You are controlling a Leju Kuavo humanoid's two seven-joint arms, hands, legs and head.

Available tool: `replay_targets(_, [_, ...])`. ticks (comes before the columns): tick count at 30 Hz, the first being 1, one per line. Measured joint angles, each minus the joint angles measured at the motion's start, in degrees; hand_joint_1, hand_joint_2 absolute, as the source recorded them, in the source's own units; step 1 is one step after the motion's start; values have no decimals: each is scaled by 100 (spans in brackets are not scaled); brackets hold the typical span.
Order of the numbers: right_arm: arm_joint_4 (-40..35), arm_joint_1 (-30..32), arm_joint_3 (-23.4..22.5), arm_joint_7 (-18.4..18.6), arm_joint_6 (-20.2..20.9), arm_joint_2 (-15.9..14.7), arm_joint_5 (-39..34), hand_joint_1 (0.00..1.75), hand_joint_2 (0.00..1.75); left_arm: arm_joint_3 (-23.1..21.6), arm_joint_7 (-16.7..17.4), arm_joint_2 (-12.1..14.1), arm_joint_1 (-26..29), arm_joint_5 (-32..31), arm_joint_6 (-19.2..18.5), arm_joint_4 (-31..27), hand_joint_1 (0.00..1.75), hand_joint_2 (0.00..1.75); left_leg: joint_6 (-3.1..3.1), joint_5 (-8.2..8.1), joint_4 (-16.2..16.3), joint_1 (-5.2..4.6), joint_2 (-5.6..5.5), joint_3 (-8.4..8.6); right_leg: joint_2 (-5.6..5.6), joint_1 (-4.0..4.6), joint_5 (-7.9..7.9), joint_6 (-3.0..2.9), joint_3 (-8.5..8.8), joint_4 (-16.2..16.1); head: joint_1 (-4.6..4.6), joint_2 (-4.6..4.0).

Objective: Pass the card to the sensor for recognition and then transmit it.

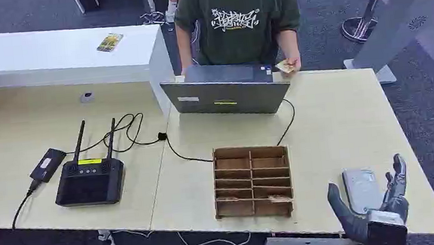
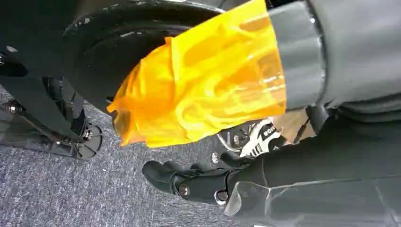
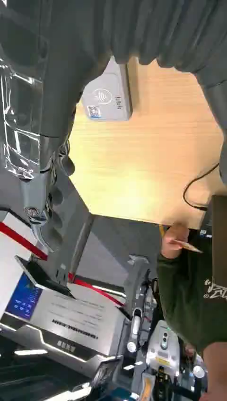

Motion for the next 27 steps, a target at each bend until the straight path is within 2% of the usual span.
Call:
replay_targets(10, [52, -34, 229, -173, -109, -179, 315, 0, 175, 0, 0, 2, 0, 0, -7, 0, 0, 0, -5, -3, 0, 0, 1, 0, 1, 0, 0, 0, 0, 0, 0, 0])
replay_targets(27, [116, -111, 389, -177, -122, -295, 339, 0, 175, 0, 0, 2, -1, 0, -7, 0, 0, 0, -5, -4, 0, 0, 1, 0, 1, 0, 0, 0, 0, 0, 0, 0])
